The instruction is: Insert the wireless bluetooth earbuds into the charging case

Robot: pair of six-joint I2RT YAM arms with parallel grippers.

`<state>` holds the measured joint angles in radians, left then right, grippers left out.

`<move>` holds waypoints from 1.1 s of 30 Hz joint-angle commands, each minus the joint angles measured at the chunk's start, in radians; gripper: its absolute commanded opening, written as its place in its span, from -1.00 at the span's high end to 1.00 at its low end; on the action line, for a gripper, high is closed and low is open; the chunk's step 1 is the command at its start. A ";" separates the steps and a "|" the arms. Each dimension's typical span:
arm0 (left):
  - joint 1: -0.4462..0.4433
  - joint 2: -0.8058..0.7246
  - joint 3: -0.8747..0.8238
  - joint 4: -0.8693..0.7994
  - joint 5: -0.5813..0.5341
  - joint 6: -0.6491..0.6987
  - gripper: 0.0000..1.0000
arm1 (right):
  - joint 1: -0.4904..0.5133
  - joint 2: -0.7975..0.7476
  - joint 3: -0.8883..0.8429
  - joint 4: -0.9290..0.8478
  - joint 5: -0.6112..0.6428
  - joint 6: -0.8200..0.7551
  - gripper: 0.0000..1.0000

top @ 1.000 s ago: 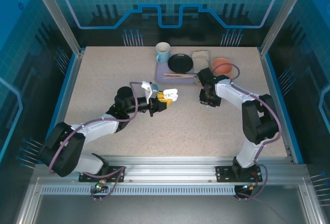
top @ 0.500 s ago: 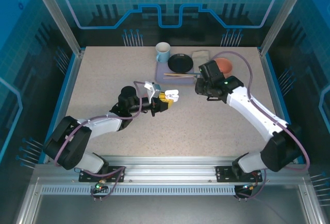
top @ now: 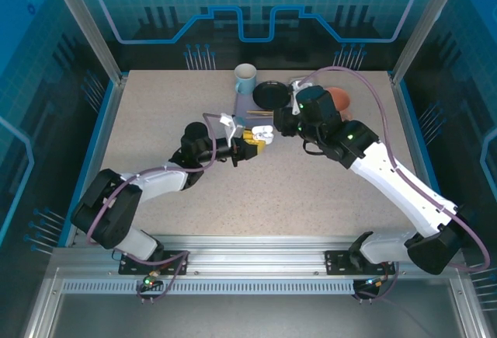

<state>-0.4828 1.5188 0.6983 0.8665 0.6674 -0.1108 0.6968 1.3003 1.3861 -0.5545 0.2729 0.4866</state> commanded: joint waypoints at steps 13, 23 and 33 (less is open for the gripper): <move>-0.004 0.000 0.085 0.051 0.031 -0.096 1.00 | 0.102 -0.089 -0.162 0.273 0.027 -0.300 0.44; -0.004 -0.016 0.077 0.044 0.031 -0.096 1.00 | 0.087 -0.083 -0.193 0.275 0.068 -0.298 0.46; -0.007 -0.022 0.083 0.035 0.031 -0.098 1.00 | 0.021 -0.070 -0.202 0.250 -0.006 -0.228 0.47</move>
<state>-0.4828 1.5230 0.7517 0.8875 0.6750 -0.1867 0.7376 1.2304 1.1984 -0.3199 0.2985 0.2245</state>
